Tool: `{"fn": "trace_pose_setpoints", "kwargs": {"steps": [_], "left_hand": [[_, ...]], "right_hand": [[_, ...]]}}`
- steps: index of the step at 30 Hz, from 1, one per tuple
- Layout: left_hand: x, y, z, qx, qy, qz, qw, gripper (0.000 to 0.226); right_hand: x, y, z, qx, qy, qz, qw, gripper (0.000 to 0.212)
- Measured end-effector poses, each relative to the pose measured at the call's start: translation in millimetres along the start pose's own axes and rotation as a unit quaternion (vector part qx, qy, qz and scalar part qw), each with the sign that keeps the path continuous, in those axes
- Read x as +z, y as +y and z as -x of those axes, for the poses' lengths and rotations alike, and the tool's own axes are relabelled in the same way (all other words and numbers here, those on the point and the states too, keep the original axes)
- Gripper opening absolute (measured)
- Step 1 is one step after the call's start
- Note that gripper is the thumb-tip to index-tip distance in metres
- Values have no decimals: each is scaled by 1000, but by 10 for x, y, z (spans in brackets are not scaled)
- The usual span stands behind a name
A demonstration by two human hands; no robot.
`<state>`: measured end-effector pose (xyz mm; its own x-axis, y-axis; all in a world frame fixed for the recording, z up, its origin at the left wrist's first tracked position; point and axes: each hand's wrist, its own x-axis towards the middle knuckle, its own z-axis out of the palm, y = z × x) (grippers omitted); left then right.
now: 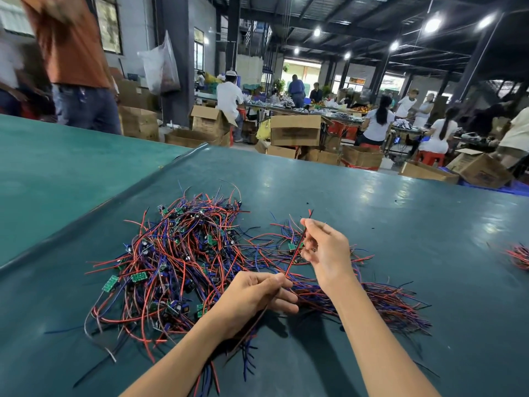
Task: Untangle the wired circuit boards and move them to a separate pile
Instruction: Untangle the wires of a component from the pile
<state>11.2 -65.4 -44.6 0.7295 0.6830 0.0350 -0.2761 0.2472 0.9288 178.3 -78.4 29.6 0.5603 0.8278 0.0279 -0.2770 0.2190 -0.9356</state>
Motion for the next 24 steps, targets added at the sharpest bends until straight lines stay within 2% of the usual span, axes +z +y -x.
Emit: {"fn": "trace_pose_setpoints", "kwargs": {"steps": [3,8,12,14,18,21,24], "left_hand": [[-8,11,4,-4,3,2,1000,40],[71,19,-6,2,36,22,999,36],[36,164,-43,13,104,82,991,34],[6,272,-71,28,121,99,987,32],[28,411,-102,35,94,74,992,27],[37,422,-96,33,91,12,995,21],[1,394,-74,27,70,-32,997,17]], "right_hand": [[70,-20,-49,-24,16,16,999,14],[32,-101,-174,10,57,-14,998,11],[-105,7,-27,-13,93,94,991,12],[-159,111,186,5,40,155,987,20],[-126,302,633,64,-150,238,958,29],[-76,322,750,68,-168,181,967,27],[-18,304,771,80,-161,185,966,28]]}}
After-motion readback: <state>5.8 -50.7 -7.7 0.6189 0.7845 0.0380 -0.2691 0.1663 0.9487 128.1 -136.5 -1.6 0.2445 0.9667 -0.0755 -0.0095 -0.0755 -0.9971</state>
